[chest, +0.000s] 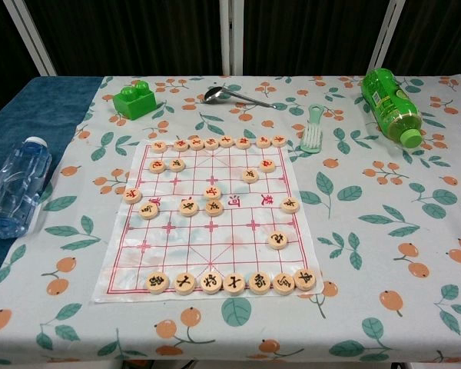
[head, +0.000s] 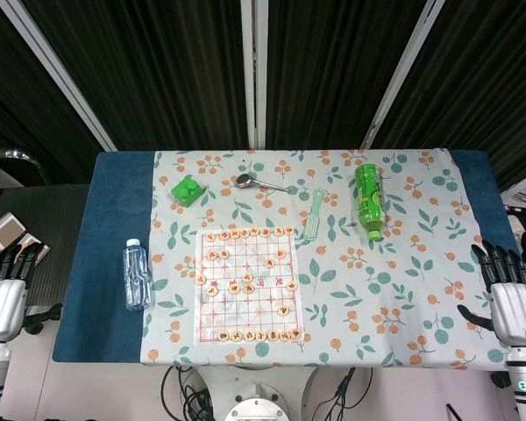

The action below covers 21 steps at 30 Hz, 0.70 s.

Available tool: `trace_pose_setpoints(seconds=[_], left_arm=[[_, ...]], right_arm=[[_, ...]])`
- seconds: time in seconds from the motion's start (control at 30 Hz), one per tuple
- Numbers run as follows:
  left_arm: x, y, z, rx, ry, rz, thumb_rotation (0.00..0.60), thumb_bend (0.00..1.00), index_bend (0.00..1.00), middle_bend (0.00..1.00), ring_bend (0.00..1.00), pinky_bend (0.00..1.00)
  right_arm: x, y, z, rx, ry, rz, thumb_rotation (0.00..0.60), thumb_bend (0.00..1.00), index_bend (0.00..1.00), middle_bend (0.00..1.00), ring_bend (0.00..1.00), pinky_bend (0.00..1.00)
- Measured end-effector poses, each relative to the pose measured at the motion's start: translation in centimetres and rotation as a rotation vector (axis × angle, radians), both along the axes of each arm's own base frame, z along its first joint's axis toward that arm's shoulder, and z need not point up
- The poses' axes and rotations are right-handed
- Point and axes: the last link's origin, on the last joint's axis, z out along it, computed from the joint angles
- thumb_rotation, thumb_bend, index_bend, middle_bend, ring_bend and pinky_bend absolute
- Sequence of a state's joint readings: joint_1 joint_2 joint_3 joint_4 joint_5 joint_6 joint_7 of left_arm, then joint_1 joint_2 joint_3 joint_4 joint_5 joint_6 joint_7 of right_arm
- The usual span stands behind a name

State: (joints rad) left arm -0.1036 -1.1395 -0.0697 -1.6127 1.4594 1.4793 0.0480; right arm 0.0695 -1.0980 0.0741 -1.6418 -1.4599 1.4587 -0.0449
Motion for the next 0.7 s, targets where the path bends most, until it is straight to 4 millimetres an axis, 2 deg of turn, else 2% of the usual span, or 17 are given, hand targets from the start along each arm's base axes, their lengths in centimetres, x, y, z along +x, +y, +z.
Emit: trace_pose_setpoints(seconds=[0.37, 0.53, 0.7], left_arm=[[0.6, -0.1, -0.4, -0.018, -0.034, -0.023, 0.600, 0.05, 0.07, 0.06, 0.00, 0.00], [2.5, 0.2, -1.6, -0.080, -0.098, -0.094, 0.600, 0.09, 0.09, 0.07, 0.00, 0.00], [4.5, 1.4, -3.6, -0.170, -0.114, -0.153, 0.600, 0.11, 0.11, 0.07, 0.00, 0.00]], right_arm=[[-0.4, 0.0, 0.1, -0.009, -0.003, -0.005, 0.600, 0.03, 0.00, 0.00, 0.00, 0.00], [-0.5, -0.1, 0.5, -0.018, -0.005, -0.007, 0.600, 0.03, 0.00, 0.00, 0.00, 0.00], [-0.6, -0.3, 0.7, -0.014, -0.002, -0.007, 0.600, 0.03, 0.00, 0.00, 0.00, 0.00]])
